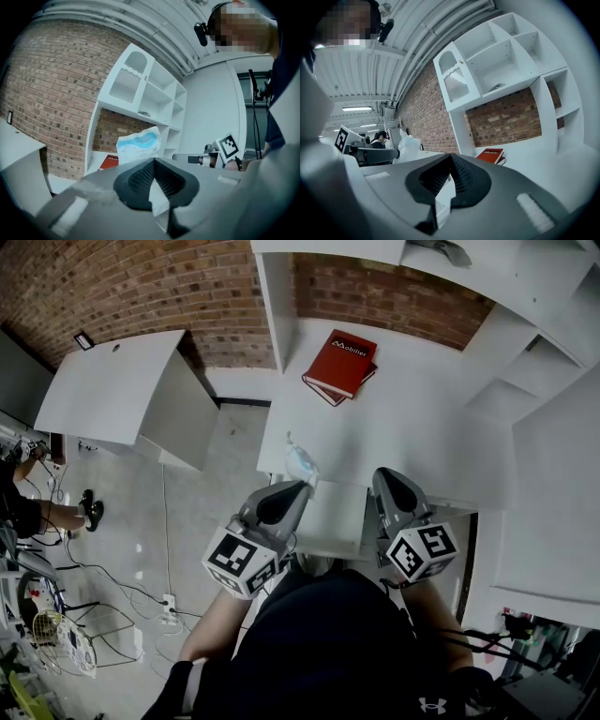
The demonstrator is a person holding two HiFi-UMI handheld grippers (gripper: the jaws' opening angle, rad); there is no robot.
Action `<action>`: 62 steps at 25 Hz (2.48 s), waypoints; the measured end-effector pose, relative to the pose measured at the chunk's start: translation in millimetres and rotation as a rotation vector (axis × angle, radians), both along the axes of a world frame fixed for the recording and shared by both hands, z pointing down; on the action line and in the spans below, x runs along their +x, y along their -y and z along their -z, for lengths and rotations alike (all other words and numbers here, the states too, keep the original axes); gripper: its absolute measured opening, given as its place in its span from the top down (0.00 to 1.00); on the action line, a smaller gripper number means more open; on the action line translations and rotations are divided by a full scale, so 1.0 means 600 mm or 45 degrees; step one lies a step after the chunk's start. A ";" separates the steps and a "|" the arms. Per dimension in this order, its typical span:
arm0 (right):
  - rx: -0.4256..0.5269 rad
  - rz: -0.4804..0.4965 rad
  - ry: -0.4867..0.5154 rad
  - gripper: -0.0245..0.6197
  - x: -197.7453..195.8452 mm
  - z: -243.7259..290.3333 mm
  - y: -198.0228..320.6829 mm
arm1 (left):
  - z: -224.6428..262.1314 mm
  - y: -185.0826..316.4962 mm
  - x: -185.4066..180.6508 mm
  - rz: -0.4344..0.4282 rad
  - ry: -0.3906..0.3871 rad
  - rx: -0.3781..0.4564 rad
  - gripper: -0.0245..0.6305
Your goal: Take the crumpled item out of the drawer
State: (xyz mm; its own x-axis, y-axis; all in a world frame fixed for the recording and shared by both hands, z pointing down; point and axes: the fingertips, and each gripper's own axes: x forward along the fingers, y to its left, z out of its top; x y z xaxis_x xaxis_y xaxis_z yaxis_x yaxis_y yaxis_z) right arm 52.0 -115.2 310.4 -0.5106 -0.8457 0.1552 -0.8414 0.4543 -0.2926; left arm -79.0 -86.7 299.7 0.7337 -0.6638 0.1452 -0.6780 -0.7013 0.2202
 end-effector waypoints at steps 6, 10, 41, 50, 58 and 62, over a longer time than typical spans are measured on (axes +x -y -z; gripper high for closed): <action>0.036 -0.012 0.005 0.96 -0.004 0.020 -0.006 | 0.027 -0.009 0.000 -0.020 -0.029 0.040 0.96; 0.059 -0.029 0.010 0.96 -0.001 0.030 -0.014 | 0.038 -0.015 0.000 -0.027 -0.047 0.050 0.96; -0.004 -0.050 -0.043 0.96 -0.026 -0.016 0.002 | -0.019 0.016 -0.025 -0.088 -0.189 -0.087 0.96; -0.007 -0.049 -0.031 0.96 -0.018 -0.016 0.004 | -0.017 0.017 -0.014 -0.105 -0.199 -0.099 0.96; -0.008 -0.048 -0.023 0.96 -0.011 -0.017 0.003 | -0.018 0.016 -0.007 -0.116 -0.192 -0.100 0.96; -0.013 -0.048 -0.020 0.96 -0.010 -0.019 0.002 | -0.019 0.014 -0.002 -0.125 -0.193 -0.103 0.96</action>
